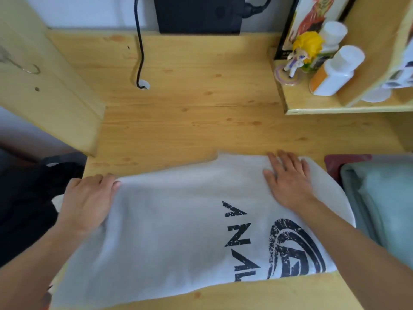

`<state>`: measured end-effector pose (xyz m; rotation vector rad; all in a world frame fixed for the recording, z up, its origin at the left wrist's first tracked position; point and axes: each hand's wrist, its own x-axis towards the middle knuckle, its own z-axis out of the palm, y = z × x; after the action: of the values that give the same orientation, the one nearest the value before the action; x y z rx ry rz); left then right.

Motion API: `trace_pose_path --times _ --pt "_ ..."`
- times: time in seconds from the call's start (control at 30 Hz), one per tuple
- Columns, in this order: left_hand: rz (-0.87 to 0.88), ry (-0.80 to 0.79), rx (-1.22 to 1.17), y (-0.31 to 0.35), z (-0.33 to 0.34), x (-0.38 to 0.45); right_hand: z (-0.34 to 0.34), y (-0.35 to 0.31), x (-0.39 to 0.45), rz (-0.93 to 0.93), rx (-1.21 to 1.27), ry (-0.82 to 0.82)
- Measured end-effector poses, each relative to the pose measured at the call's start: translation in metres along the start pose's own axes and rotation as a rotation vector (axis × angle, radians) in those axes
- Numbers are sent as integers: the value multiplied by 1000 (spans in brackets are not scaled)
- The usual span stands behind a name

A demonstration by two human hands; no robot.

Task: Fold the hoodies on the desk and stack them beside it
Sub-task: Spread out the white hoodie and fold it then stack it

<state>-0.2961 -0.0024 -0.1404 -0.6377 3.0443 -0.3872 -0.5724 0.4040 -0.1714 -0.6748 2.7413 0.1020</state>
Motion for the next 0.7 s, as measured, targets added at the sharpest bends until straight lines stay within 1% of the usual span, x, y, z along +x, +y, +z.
trace_pose_path --times 0.07,0.13,0.17,0.2,0.23,0.27,0.3,0.33,0.37,0.4,0.47,0.57,0.63,0.7 --pt "-85 13 43 8 -7 11 1 -2 4 11 -6 -13" --pt "-192 11 -5 36 -11 12 -4 -8 3 69 -17 -25" --pt "-181 6 -95 56 -13 8 -8 -13 1 118 -17 -13" --pt "-122 13 -182 81 -18 0 -12 -22 -5 161 -6 25" --pt "-22 -13 -251 110 -22 -10 -15 -36 -14 173 13 81" --pt "57 -69 -297 138 -26 -22 -16 -55 -26 134 48 145" --pt "86 -130 -337 161 -24 -31 -13 -78 -39 42 78 192" --pt "50 -204 -364 175 -21 -33 -8 -101 -49 -69 92 202" --pt "-26 -268 -375 182 -13 -29 0 -119 -55 -162 94 183" --pt "-105 -322 -365 182 -6 -22 6 -131 -54 -212 84 152" --pt "-192 -375 -350 176 10 -5 19 -137 -41 -204 47 83" --pt "-165 -408 -355 154 19 8 30 -130 -29 -156 17 55" --pt "-168 -373 -381 131 19 6 31 -132 -31 -163 11 51" --pt "-203 -282 -411 104 10 -13 29 -134 -32 -163 10 56"
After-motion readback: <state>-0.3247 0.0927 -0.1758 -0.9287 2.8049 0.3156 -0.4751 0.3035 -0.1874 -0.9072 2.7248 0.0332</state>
